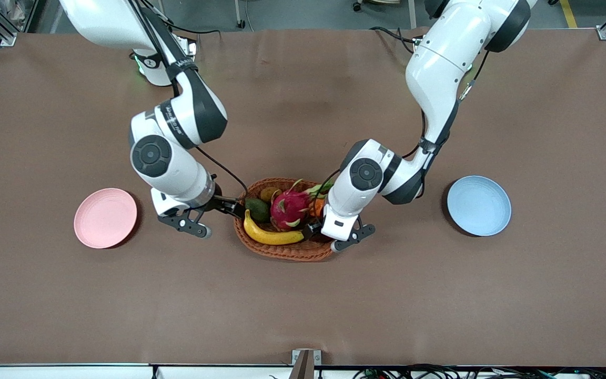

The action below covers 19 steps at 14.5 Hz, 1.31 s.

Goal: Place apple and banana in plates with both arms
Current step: 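Close the left gripper on the apple while the right gripper grasps the banana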

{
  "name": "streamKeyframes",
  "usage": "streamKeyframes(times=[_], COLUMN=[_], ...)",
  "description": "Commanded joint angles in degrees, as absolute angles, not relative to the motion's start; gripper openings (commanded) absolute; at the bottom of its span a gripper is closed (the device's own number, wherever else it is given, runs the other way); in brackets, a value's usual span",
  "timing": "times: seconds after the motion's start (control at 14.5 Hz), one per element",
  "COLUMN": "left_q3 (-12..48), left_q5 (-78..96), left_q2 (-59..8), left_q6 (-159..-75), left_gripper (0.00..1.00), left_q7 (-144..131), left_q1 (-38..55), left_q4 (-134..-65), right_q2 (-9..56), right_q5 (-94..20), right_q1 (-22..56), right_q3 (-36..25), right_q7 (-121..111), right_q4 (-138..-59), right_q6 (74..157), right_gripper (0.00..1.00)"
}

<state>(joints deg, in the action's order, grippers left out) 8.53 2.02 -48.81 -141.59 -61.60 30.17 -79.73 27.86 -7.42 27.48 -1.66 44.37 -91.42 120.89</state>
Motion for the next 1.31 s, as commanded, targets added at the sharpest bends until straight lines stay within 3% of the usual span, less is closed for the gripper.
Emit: streamKeyframes(times=[0.0,0.07,0.41,0.55,0.83,1.24], left_q3=[6.2,5.3,4.7,4.2,3.6,3.6], left_q5=[1.2,1.2,1.0,0.9,0.6,-0.1], left_q2=[-50.3,-50.4,-51.0,-50.6,-47.2,-36.1], left_q6=[-141.8,-141.8,-141.8,-141.7,-139.0,-124.4], left_gripper=[1.00,0.99,0.54,0.43,0.42,0.42], left_q7=[-62.6,-62.6,-62.6,-62.7,-62.7,-61.7], left_q1=[32.5,33.4,33.6,33.7,34.1,31.2], left_q4=[-78.1,-78.1,-78.2,-78.2,-78.2,-79.6], right_q2=[30.7,31.5,36.0,36.7,37.3,37.7], right_q5=[-7.8,-7.8,-7.9,-7.9,-8.0,-8.0], right_q1=[28.5,29.2,30.8,30.8,30.8,31.5], right_q3=[-2.2,-2.2,-2.2,-2.2,-2.2,-2.1], right_q7=[45.7,45.7,45.8,45.8,45.9,46.2], right_q4=[-90.5,-90.5,-90.6,-90.7,-90.8,-90.8], right_q6=[123.4,124.3,128.0,128.8,128.8,128.8], right_gripper=[1.00,1.00,0.94,0.88,0.78,0.70])
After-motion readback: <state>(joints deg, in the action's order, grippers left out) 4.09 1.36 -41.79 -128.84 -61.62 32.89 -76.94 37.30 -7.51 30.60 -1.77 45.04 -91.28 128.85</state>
